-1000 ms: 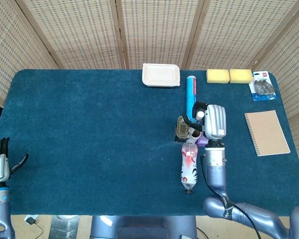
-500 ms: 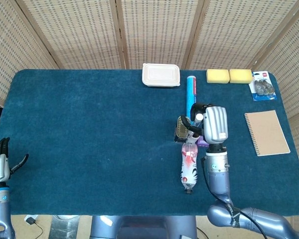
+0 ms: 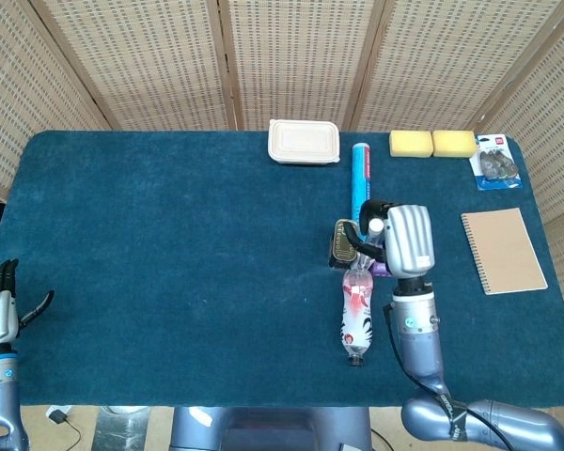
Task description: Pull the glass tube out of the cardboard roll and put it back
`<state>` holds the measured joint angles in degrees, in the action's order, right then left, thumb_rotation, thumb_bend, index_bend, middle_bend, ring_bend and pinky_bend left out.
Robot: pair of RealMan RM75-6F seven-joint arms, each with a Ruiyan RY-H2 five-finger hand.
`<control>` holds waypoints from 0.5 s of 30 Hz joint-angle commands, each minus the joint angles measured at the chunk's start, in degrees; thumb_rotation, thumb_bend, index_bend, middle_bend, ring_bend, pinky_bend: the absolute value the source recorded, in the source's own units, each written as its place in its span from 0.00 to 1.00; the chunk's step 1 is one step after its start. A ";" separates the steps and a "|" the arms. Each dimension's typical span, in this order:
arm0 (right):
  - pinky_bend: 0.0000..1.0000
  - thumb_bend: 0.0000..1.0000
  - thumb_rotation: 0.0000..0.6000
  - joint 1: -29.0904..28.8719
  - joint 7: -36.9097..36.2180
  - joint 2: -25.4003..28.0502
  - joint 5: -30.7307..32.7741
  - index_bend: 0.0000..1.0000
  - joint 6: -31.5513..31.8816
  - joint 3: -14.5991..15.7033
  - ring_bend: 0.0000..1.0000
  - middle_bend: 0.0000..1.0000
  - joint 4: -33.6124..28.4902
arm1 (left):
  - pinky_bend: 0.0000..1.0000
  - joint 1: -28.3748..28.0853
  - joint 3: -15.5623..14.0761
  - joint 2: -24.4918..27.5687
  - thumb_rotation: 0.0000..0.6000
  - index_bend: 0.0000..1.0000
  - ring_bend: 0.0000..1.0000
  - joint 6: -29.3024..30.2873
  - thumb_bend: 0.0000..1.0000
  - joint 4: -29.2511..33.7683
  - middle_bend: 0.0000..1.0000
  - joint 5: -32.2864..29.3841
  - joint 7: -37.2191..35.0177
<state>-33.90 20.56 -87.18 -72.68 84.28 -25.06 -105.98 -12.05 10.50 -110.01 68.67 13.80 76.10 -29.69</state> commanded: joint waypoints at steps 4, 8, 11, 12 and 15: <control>0.82 0.37 1.00 -2.49 4.35 2.42 8.98 0.79 -1.31 -8.16 0.94 0.99 2.73 | 0.06 -0.02 0.01 -0.01 0.00 0.00 0.00 -0.02 0.00 0.02 0.06 0.00 0.03; 0.84 0.37 1.00 -0.73 4.14 4.54 7.01 0.79 -1.17 -5.24 0.94 0.99 -3.44 | 0.06 -0.12 0.06 0.08 0.00 0.00 0.00 -0.40 0.00 0.08 0.06 -0.07 -0.15; 0.85 0.37 1.00 1.12 2.83 5.52 2.77 0.80 0.15 -1.94 0.95 0.99 -7.45 | 0.06 -0.04 0.02 0.03 0.00 0.00 0.00 -0.15 0.00 0.04 0.06 -0.03 0.00; 0.85 0.37 1.00 0.88 3.00 5.27 3.68 0.80 0.66 -2.91 0.95 0.99 -6.57 | 0.06 0.01 0.03 0.03 0.00 0.00 0.00 0.01 0.00 0.08 0.06 -0.03 -0.11; 0.85 0.38 1.00 -1.60 5.05 4.44 11.40 0.80 0.27 -8.27 0.95 1.00 -1.94 | 0.06 0.16 -0.02 0.03 0.00 0.00 0.00 0.30 0.00 0.12 0.06 0.03 -0.27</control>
<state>-34.29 24.02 -83.28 -68.10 84.15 -29.75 -109.39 -11.90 10.49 -109.98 68.95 13.91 76.11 -29.95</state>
